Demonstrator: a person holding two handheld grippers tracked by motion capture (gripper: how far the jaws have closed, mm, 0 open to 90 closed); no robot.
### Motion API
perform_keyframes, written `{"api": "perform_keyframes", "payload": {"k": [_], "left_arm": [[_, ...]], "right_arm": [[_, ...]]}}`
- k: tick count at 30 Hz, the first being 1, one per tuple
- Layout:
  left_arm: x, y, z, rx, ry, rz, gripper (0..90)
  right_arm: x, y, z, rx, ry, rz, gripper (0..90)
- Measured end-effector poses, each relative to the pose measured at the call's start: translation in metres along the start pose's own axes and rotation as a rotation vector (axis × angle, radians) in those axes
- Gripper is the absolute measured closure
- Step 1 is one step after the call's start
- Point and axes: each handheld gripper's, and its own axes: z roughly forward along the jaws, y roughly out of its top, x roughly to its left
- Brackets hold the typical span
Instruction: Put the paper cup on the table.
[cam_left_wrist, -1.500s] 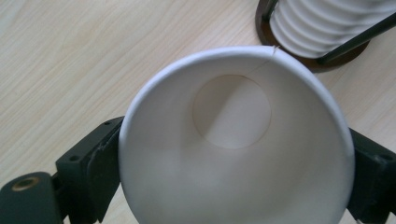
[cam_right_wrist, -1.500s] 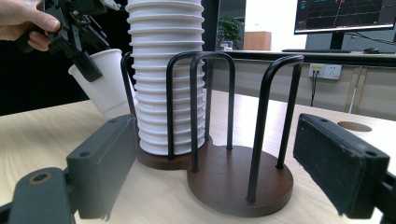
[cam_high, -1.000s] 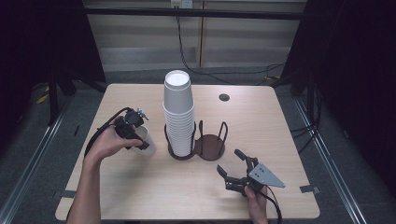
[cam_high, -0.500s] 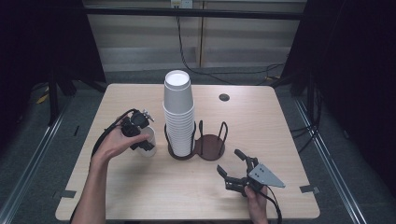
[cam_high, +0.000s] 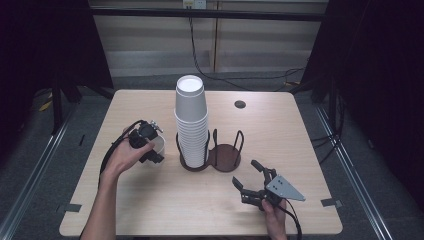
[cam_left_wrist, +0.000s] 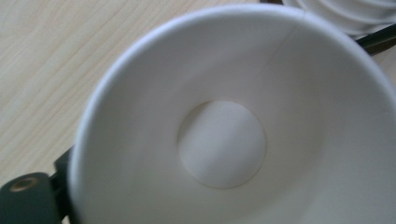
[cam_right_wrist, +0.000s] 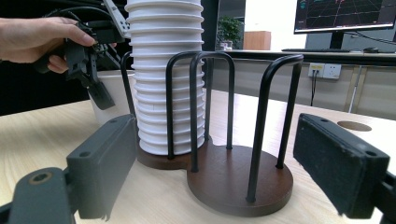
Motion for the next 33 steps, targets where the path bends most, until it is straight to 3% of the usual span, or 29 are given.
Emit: {"api": "perform_keyframes", "payload": {"k": [7,9,14,18,22,33], "left_arm": [[0.002,-0.011,0.001,-0.054,0.023,-0.036,8.7],[0.002,-0.014,0.002,-0.066,0.013,-0.052,8.0],[0.003,-0.023,0.005,-0.073,0.010,-0.049,6.5],[0.005,-0.030,0.002,-0.094,0.008,-0.057,17.1],[0.004,-0.037,0.001,-0.114,-0.013,-0.056,16.8],[0.004,-0.055,-0.014,-0.239,-0.030,-0.069,16.2]], "right_arm": [[0.000,0.000,0.000,0.000,0.000,0.000,13.1],[0.000,0.000,0.000,0.000,-0.001,0.000,13.1],[0.000,0.000,0.000,-0.001,0.000,0.001,13.1],[0.000,0.000,0.000,-0.001,0.000,0.001,13.1],[0.000,0.000,0.000,-0.001,0.000,0.001,13.1],[0.000,0.000,0.000,0.000,-0.001,0.000,13.1]]}}
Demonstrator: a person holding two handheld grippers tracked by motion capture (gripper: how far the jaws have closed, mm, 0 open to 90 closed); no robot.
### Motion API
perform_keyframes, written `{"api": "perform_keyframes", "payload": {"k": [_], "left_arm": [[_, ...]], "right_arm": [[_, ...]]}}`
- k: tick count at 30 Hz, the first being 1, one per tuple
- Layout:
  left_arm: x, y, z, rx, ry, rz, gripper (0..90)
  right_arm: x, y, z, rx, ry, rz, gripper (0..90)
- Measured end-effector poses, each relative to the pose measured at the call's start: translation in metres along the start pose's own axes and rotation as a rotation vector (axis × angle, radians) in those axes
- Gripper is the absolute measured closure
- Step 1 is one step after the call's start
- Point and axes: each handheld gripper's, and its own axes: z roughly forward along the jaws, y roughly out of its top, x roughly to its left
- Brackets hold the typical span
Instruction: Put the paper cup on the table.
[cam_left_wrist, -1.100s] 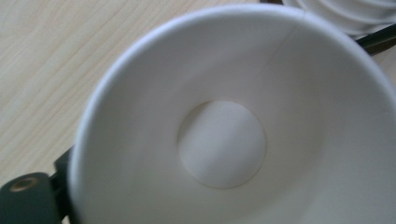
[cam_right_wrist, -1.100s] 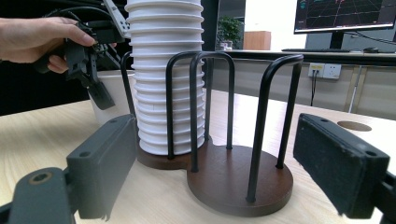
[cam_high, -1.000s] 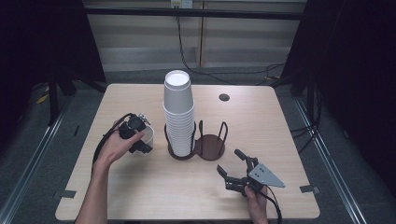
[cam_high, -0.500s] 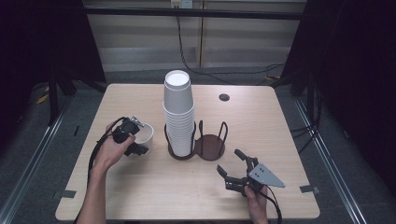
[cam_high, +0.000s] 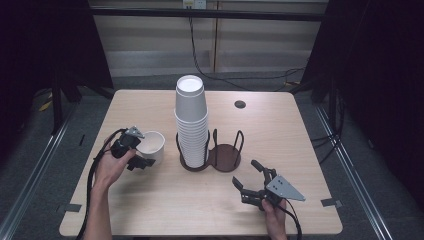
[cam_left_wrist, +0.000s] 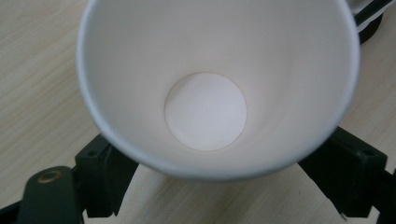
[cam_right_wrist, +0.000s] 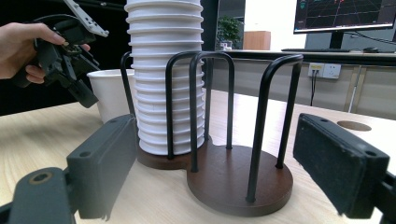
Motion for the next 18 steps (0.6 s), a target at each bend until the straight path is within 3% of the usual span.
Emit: {"api": "perform_keyframes", "payload": {"k": [9,16,18], "left_arm": [[-0.006,-0.008,-0.015,-0.098,0.041,-0.033,16.4],[-0.009,-0.016,-0.020,-0.212,0.041,-0.088,16.1],[-0.011,-0.019,-0.022,-0.254,0.064,-0.104,16.1]], "right_arm": [[0.000,0.000,0.000,0.000,0.000,0.000,13.1],[0.000,0.000,0.000,0.000,0.000,0.001,13.1],[0.000,0.000,0.000,0.000,0.000,0.001,13.1]]}}
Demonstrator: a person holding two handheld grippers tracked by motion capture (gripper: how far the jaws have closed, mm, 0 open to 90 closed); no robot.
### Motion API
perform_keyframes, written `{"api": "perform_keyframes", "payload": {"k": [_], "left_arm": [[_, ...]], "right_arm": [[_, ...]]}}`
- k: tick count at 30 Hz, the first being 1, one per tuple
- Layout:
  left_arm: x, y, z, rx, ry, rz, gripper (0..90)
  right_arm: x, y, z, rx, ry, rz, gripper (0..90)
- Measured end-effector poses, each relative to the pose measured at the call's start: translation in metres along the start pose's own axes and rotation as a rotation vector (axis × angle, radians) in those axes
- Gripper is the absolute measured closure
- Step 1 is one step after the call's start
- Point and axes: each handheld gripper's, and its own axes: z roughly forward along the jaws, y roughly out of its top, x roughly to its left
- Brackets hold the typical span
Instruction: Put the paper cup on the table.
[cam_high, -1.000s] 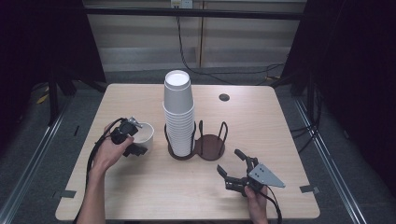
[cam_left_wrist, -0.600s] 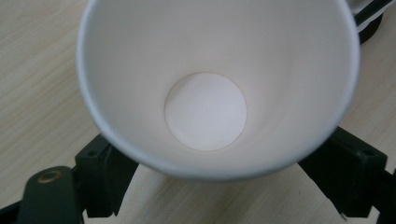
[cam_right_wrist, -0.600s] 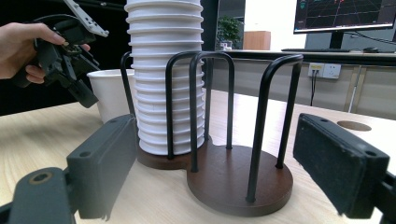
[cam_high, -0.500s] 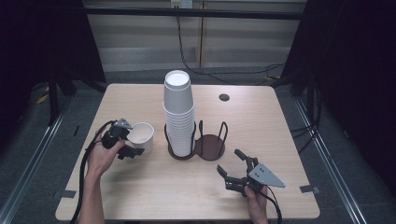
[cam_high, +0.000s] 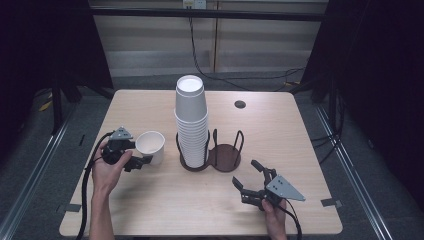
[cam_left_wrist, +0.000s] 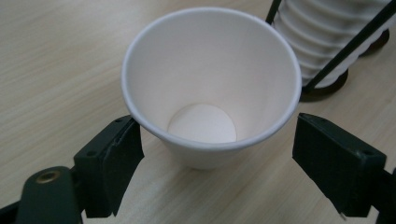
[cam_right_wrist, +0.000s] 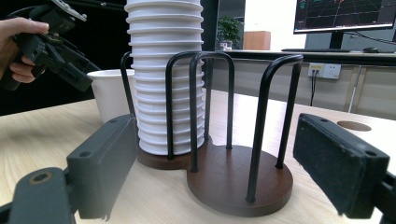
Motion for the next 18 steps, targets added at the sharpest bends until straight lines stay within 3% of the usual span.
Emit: {"api": "perform_keyframes", "payload": {"k": [4,6,7,13,14,18], "left_arm": [[-0.003,-0.005,-0.007,-0.080,-0.003,-0.021,16.0],[-0.004,-0.006,-0.010,-0.096,-0.001,-0.022,16.1],[-0.007,-0.007,-0.013,-0.147,-0.028,-0.032,16.0],[-0.014,-0.010,-0.020,-0.218,-0.014,-0.025,16.0],[-0.019,-0.012,-0.021,-0.267,-0.025,-0.032,16.0],[-0.028,-0.016,-0.024,-0.323,-0.035,-0.033,16.1]], "right_arm": [[0.000,0.000,0.000,-0.001,0.000,-0.002,13.1],[0.000,0.000,0.000,-0.001,0.000,-0.002,13.1],[0.000,0.000,0.000,-0.001,0.001,-0.002,13.1],[0.000,0.000,0.000,-0.002,0.002,-0.002,13.1],[0.000,0.000,0.000,-0.001,0.002,-0.001,13.1],[0.000,0.000,0.000,-0.002,0.002,-0.002,13.1]]}}
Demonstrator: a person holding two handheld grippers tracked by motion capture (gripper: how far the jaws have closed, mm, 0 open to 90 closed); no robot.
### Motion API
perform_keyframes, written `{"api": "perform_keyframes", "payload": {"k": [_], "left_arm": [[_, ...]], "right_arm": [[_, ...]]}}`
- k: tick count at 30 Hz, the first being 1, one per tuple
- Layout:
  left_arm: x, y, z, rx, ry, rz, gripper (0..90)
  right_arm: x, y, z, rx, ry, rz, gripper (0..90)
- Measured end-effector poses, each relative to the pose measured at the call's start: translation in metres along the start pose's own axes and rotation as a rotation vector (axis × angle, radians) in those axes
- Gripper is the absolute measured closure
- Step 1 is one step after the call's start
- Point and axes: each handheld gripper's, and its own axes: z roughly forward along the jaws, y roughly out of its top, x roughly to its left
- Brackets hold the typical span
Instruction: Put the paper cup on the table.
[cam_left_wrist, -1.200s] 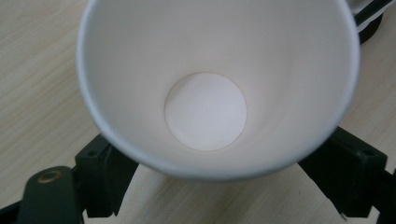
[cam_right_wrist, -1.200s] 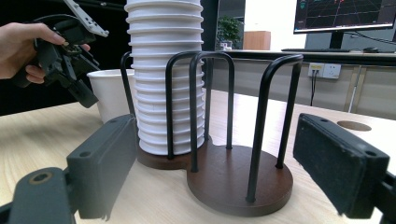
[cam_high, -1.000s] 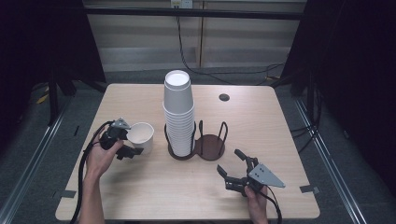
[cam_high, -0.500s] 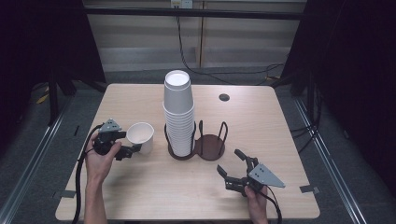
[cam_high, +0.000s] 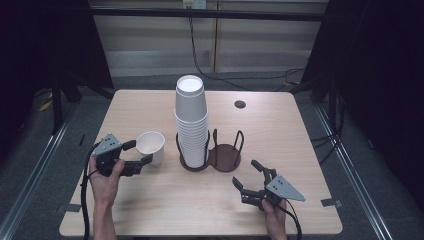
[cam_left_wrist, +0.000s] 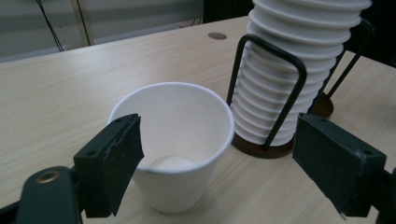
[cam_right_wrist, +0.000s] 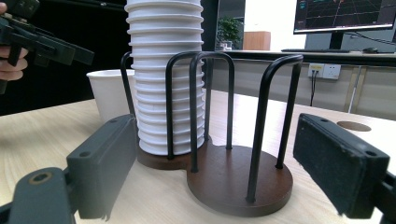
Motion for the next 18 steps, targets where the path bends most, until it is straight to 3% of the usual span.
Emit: {"api": "perform_keyframes", "payload": {"k": [2,6,8,12,15,16,17,18], "left_arm": [[-0.004,-0.002,0.000,-0.019,0.010,0.010,16.0],[-0.011,-0.006,-0.001,-0.070,-0.020,-0.007,16.0],[-0.014,-0.010,0.000,-0.078,-0.036,-0.023,15.9],[-0.022,-0.014,0.002,-0.080,-0.022,-0.023,15.9],[-0.037,-0.020,0.004,-0.104,-0.023,0.021,15.9],[-0.037,-0.020,0.004,-0.104,-0.023,0.021,15.9],[-0.044,-0.025,0.007,-0.145,-0.036,-0.001,16.0],[-0.047,-0.028,0.008,-0.139,-0.020,0.005,16.4]], "right_arm": [[0.000,0.000,0.000,0.000,0.000,-0.001,13.1],[0.000,0.000,0.000,0.000,0.000,0.000,13.1],[0.000,0.000,0.000,0.000,-0.001,-0.001,13.1],[0.000,0.000,0.000,0.000,-0.001,0.000,13.0],[0.000,0.000,0.000,-0.001,-0.001,-0.001,13.1],[0.000,0.000,0.000,-0.001,0.000,-0.001,13.1],[0.000,0.000,0.000,-0.001,-0.001,-0.001,13.1],[0.000,0.000,0.000,-0.001,-0.001,-0.001,13.0]]}}
